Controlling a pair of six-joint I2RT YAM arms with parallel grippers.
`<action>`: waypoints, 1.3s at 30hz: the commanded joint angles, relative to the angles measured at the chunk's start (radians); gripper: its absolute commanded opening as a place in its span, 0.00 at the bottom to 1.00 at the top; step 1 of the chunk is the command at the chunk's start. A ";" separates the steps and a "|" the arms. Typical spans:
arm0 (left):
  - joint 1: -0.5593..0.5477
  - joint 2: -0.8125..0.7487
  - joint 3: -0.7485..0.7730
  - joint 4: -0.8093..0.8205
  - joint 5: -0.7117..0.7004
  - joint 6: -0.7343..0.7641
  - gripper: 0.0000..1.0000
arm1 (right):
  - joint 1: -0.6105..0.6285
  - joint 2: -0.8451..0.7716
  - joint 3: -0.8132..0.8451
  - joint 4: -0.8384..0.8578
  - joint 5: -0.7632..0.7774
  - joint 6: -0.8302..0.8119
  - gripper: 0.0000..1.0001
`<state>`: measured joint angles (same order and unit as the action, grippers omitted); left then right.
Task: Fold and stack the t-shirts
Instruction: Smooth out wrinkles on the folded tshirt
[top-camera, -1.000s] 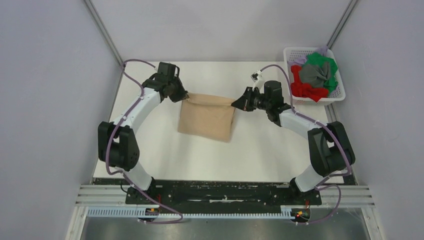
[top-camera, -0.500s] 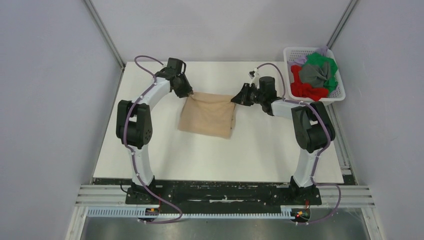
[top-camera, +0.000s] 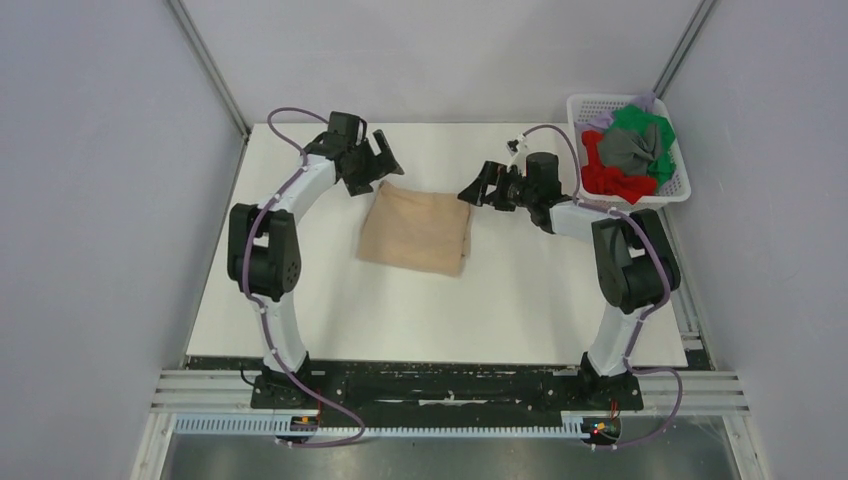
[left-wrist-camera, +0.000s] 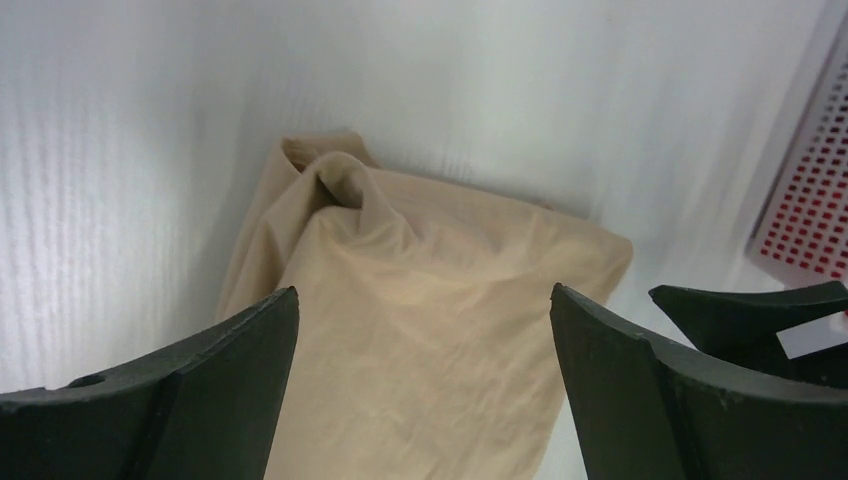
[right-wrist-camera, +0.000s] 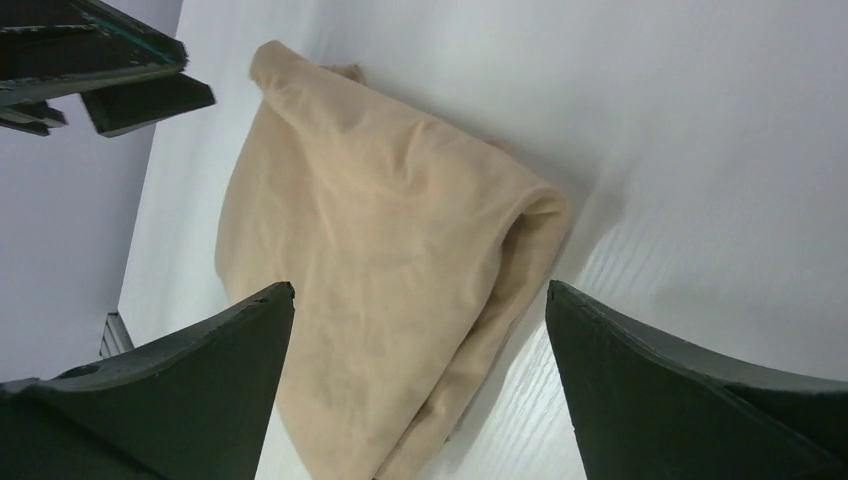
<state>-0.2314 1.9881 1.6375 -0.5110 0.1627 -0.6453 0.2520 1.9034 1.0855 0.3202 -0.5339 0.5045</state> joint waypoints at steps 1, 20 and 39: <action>-0.035 -0.087 -0.061 0.099 0.152 0.018 1.00 | 0.041 -0.133 -0.052 0.060 -0.030 -0.016 0.98; -0.036 0.284 0.198 0.003 0.035 0.031 1.00 | 0.105 0.273 0.257 -0.048 -0.036 -0.075 0.98; -0.037 -0.109 -0.288 0.088 0.061 0.036 1.00 | 0.081 0.130 0.061 -0.174 -0.055 -0.290 0.98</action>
<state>-0.2787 1.9881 1.3895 -0.3748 0.2512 -0.6453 0.3481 2.0624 1.1397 0.3756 -0.6399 0.3542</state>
